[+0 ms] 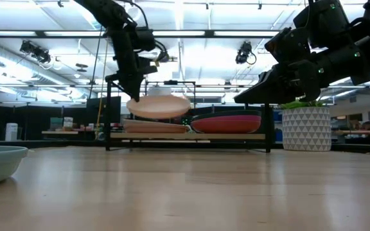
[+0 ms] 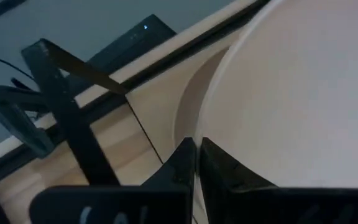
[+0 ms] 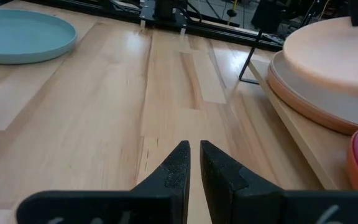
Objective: Place and stack plates onto a shelf
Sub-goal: Stack the white plate on top of the gray plate on the shelf, then stack the light blue plate on top of the white plate on the shelf
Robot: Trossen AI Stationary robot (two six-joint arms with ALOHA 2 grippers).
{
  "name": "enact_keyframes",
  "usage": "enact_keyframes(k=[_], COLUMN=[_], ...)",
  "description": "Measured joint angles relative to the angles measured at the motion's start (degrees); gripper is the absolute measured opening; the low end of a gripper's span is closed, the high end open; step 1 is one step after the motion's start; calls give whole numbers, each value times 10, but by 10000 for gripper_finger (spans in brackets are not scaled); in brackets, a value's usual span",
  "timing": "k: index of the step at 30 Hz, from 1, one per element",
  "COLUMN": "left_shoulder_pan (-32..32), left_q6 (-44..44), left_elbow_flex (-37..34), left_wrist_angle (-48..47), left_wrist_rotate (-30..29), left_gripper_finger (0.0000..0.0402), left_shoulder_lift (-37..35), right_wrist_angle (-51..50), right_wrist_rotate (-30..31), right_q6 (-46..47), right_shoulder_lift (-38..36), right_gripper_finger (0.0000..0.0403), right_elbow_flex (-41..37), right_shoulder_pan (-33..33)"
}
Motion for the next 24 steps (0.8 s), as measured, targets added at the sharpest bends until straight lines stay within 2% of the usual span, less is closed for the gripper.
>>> enact_keyframes(k=[4, 11, 15, 21, 24], left_shoulder_pan=[10, 3, -9, -98, -160], left_q6=[15, 8, 42, 198, 251], left_elbow_flex=[-1, -1, 10, 42, 41], left_wrist_angle=[-9, -26, -28, -14, -12], left_wrist_rotate=[33, 14, 10, 38, 80], left_gripper_finger=[25, 110, 139, 145, 145], left_shoulder_lift=[0, 0, 0, -5, -14], right_wrist_angle=[0, 0, 0, -1, -5], right_wrist_rotate=[1, 1, 1, 1, 1], right_q6=[0, 0, 0, 0, 0], right_shoulder_lift=[0, 0, 0, 0, 0], right_gripper_finger=[43, 43, 43, 43, 43], right_elbow_flex=[0, 0, 0, 0, 0], right_shoulder_pan=[0, 0, 0, 0, 0])
